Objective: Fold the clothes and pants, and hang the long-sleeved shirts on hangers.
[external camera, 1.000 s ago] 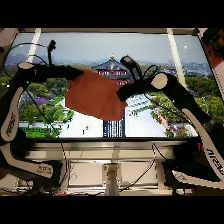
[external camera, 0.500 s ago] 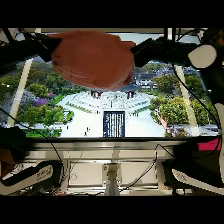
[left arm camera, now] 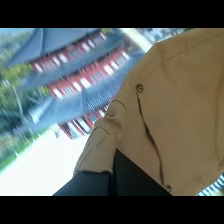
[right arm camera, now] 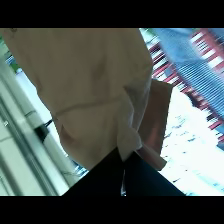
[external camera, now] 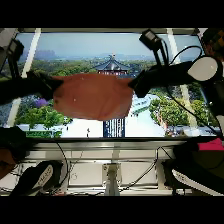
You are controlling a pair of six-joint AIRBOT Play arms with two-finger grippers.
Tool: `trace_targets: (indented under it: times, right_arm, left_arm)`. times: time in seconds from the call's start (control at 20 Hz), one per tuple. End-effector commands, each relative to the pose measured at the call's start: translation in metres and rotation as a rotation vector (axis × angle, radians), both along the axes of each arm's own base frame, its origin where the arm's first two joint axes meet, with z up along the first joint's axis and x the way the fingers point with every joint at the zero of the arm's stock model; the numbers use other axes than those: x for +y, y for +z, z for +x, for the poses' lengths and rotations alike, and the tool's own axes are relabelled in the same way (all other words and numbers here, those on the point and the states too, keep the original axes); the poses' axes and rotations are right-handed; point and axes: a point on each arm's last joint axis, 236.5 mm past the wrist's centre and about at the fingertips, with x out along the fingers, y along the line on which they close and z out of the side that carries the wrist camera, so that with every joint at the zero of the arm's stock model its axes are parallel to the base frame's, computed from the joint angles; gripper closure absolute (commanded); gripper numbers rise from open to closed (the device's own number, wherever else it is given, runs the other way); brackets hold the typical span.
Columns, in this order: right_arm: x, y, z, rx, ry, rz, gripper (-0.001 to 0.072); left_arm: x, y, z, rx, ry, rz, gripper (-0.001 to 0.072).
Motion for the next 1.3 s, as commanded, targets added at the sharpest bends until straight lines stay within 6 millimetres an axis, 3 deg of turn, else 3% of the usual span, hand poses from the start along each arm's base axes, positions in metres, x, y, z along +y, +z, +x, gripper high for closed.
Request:
trace_targets:
  times: [0.0,0.2,0.35,0.55,0.7,1.0,1.05,1.1,1.15,1.2,1.25]
  right_arm:
    - [0.015,-0.029,-0.048,0.125,0.08,-0.033,0.0708]
    - [0.028,-0.066,-0.092,0.258,0.114,-0.07,0.0708]
    - [0.033,-0.086,-0.094,0.282,0.081,-0.064,0.0707]
    - [0.044,-0.093,-0.049,0.154,-0.053,0.03,0.0707]
    - [0.051,-0.1,-0.016,0.089,-0.129,0.071,0.0707]
    - [0.058,-0.158,0.021,0.115,-0.206,0.034,0.0706]
    - [0.058,-0.168,0.024,0.127,-0.215,0.025,0.0706]
    - [0.058,-0.176,0.024,0.143,-0.219,0.015,0.0706]
    - [0.058,-0.182,0.024,0.151,-0.22,0.007,0.0678]
    - [0.058,-0.184,0.026,0.149,-0.223,0.004,0.0552]
    - [0.056,-0.183,0.029,0.136,-0.226,0.001,0.0368]
  left_arm:
    - [-0.003,-0.05,-0.05,0.145,0.083,-0.056,0.0697]
    - [0.001,-0.07,-0.087,0.232,0.221,-0.114,0.0697]
    - [0.026,-0.083,-0.108,0.33,0.384,-0.071,0.0697]
    - [0.068,-0.123,-0.147,0.573,0.604,0.054,0.0694]
    - [0.073,-0.133,-0.148,0.596,0.625,0.069,0.0694]
    - [0.081,-0.164,-0.134,0.608,0.675,0.067,0.0693]
    - [0.083,-0.167,-0.13,0.608,0.682,0.064,0.0643]
    - [0.084,-0.168,-0.126,0.601,0.689,0.06,0.044]
    - [0.086,-0.168,-0.119,0.583,0.698,0.054,0.0135]
    - [0.088,-0.167,-0.111,0.559,0.71,0.045,-0.0002]
    - [0.091,-0.163,-0.102,0.522,0.723,0.034,0.0]
